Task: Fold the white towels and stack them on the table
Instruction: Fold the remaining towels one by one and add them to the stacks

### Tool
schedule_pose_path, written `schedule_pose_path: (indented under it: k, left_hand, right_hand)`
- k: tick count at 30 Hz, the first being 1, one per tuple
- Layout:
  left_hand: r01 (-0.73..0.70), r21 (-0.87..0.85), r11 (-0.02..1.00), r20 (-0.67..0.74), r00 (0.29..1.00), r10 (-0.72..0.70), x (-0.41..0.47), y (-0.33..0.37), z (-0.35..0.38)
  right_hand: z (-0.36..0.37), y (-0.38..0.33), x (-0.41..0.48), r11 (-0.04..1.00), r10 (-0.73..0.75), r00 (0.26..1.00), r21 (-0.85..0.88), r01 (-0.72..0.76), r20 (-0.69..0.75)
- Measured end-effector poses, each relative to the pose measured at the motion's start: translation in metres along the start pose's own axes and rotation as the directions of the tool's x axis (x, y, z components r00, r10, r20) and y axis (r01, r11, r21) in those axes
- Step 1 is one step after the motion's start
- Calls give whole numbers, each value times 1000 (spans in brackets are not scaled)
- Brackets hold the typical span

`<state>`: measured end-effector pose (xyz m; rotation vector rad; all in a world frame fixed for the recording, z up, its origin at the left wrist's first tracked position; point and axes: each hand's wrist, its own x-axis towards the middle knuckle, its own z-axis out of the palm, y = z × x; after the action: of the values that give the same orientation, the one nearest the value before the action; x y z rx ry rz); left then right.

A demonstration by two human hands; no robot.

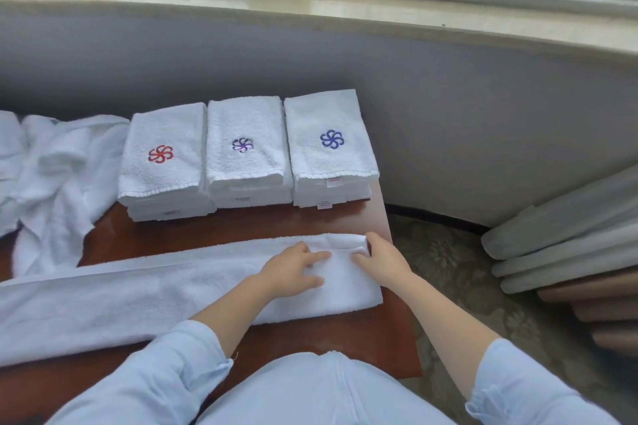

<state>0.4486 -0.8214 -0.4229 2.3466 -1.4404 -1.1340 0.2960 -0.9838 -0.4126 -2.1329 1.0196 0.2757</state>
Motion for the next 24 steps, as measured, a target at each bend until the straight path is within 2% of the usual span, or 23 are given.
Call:
schedule_pose_path:
  k: [2, 4, 6, 8, 10, 13, 15, 17, 19, 20, 22, 24]
  left_hand:
    - [47, -150, 987, 51, 998, -40, -3, 9, -4]
    - [90, -378, 921, 116, 992, -49, -12, 21, -10]
    - [145, -594, 791, 157, 986, -63, -24, 33, -17]
    - [169, -743, 647, 159, 984, -74, -35, 40, -21]
    - [171, -824, 540, 132, 985, -111, -46, 39, -25]
    - [214, -860, 463, 79, 953, -293, -62, 27, -32]
    - [195, -860, 471, 3, 926, -377, -72, 13, -35]
    - [143, -876, 462, -81, 898, -432, -83, -2, -40]
    - [84, -901, 425, -143, 869, -475, -97, -18, -46]
    - [57, -910, 410, -168, 855, -491, -105, -26, -49]
    - [29, -919, 392, -200, 825, -528, -121, -47, -53]
    - [43, -923, 382, -195, 803, -563, -134, -71, -53]
  right_hand:
    - [-3, -6, -3, 995, -28, 999, 101, 23, 44]
    - [-9, -17, -7, 968, -49, 998, 249, 41, 29]
    - [-15, -33, -14, 929, -65, 997, 367, 45, 42]
    - [-17, -50, -23, 889, -101, 986, 457, 29, 135]
    - [-13, -65, -30, 834, -167, 961, 552, 20, 218]
    - [-2, -86, -37, 805, -247, 941, 589, 68, 230]
    - [8, -101, -40, 772, -266, 954, 624, 123, 141]
    - [22, -114, -38, 730, -231, 973, 657, 187, -20]
    - [35, -126, -36, 747, -200, 967, 613, 257, -160]
    - [42, -131, -35, 786, -213, 959, 551, 282, -187]
    - [56, -141, -36, 863, -279, 945, 388, 324, -168]
    - [73, -150, -38, 898, -341, 934, 258, 358, -108]
